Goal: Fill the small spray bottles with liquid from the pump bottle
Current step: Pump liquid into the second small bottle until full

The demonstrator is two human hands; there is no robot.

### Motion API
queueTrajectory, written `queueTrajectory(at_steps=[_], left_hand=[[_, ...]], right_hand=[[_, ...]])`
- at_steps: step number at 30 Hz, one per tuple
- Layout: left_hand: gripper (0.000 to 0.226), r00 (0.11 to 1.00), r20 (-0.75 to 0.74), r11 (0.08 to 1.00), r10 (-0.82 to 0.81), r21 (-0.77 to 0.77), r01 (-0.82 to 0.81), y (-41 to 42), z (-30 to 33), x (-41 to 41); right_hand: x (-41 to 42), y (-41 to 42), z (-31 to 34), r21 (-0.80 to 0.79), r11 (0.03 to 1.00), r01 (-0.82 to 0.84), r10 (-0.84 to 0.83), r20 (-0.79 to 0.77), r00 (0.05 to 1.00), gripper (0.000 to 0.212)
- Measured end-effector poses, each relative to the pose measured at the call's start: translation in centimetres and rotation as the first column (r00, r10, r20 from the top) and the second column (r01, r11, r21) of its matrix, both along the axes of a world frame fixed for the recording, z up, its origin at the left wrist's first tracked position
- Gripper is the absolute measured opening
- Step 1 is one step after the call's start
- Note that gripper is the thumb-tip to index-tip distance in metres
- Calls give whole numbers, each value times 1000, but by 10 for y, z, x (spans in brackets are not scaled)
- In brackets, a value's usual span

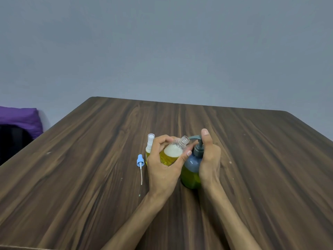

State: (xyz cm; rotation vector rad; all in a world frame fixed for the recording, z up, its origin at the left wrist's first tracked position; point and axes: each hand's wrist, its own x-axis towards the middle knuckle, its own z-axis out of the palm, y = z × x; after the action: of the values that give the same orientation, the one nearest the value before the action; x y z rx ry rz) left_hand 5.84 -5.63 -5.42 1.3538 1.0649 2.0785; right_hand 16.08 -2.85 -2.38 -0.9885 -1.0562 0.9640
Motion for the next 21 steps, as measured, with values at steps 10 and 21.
queueTrajectory(at_steps=[10, 21], left_hand=[[48, 1000, -25, 1000, 12, 0, -12, -2, 1, -1], [50, 1000, -20, 1000, 0, 1, 0, -4, 3, 0]], right_hand=[[-1, 2, -8, 186, 972, 145, -169, 116, 979, 55], [1, 4, -12, 172, 977, 127, -150, 129, 980, 55]])
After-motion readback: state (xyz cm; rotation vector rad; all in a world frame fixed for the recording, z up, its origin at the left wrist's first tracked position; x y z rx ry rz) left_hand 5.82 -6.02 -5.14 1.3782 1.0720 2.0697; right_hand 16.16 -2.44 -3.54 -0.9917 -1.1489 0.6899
